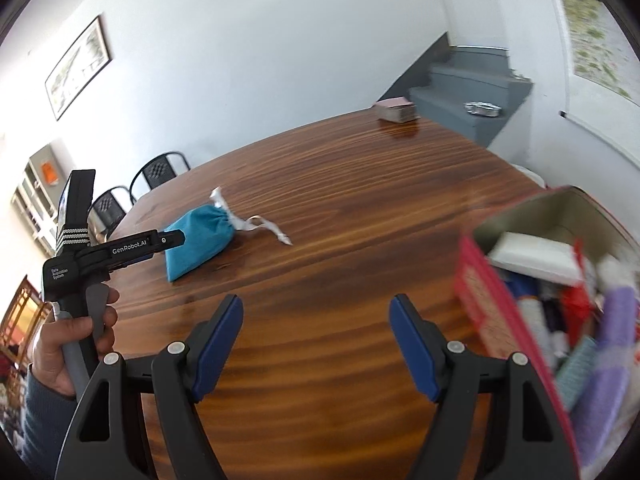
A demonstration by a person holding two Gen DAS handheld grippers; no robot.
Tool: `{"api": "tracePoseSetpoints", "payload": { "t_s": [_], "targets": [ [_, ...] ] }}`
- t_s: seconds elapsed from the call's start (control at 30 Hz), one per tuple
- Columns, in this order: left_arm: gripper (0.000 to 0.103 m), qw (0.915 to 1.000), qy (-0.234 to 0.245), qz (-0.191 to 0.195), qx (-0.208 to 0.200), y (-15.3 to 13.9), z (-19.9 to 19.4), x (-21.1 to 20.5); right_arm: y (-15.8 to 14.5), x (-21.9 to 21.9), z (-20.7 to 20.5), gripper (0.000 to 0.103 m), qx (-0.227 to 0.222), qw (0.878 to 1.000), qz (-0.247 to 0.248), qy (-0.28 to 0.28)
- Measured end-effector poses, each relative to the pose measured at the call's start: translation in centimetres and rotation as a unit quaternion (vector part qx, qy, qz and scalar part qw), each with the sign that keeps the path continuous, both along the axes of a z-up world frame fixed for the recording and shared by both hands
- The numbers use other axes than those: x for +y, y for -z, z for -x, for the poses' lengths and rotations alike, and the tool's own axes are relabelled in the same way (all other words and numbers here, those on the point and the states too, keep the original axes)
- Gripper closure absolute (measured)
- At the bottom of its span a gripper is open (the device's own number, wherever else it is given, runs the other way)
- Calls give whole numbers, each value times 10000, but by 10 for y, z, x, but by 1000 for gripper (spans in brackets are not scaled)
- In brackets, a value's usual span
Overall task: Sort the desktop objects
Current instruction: 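Return both grippers to the table and lower the left over the teal pouch, then grasp the teal drawstring pouch with the left gripper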
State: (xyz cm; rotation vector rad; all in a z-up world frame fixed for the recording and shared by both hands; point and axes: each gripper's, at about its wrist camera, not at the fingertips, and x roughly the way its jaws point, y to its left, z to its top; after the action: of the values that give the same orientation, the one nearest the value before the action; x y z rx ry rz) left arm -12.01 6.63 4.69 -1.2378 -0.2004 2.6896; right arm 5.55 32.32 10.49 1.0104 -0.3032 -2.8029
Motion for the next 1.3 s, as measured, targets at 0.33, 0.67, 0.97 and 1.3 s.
{"api": "tracePoseSetpoints", "payload": {
  "t_s": [0.33, 0.67, 0.97, 1.3],
  "targets": [
    [27, 9997, -223, -82, 57, 2, 17, -30, 6, -29, 35, 24, 5, 9997, 74, -235],
    [27, 9989, -408, 221, 106, -10, 69, -28, 19, -24, 33, 24, -234, 9990, 204, -309],
    [27, 9954, -110, 931, -213, 16, 75, -5, 10, -19, 26, 24, -16, 9997, 153, -185],
    [27, 9900, 527, 1302, -162, 28, 22, 14, 6, -23, 22, 24, 121, 9997, 109, -180]
  ]
}}
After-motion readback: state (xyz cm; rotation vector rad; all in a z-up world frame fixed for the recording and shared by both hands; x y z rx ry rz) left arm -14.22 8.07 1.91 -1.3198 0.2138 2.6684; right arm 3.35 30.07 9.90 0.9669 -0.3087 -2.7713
